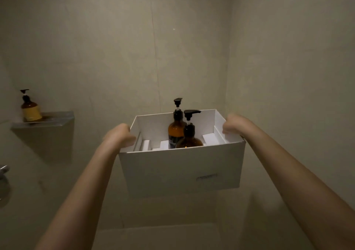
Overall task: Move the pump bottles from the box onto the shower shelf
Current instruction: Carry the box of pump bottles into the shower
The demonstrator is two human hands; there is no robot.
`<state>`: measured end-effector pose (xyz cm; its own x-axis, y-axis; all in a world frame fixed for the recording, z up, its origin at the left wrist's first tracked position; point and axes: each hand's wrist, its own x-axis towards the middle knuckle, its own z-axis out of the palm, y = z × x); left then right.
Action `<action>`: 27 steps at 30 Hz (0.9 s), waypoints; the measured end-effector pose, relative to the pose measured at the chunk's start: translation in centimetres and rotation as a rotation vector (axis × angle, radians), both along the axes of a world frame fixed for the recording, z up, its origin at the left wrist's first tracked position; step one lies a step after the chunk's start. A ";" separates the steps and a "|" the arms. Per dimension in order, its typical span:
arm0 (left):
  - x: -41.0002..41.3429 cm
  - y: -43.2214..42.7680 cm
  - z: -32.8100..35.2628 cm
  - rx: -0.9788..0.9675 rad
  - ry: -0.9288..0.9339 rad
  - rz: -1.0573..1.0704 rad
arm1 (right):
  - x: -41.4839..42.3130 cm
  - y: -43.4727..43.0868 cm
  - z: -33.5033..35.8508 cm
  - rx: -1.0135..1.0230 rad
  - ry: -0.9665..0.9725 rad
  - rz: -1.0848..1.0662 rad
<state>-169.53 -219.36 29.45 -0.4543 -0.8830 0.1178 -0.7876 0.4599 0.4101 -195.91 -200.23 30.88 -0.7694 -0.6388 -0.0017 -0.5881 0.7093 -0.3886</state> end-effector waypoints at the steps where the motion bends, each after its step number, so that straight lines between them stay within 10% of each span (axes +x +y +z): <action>1: -0.5 -1.2 0.0 0.001 0.000 0.024 | -0.9 -1.8 0.1 -0.010 0.002 0.022; 27: 2.4 -26.9 1.1 -0.011 -0.002 0.625 | -3.6 -45.0 0.3 0.001 -0.028 0.655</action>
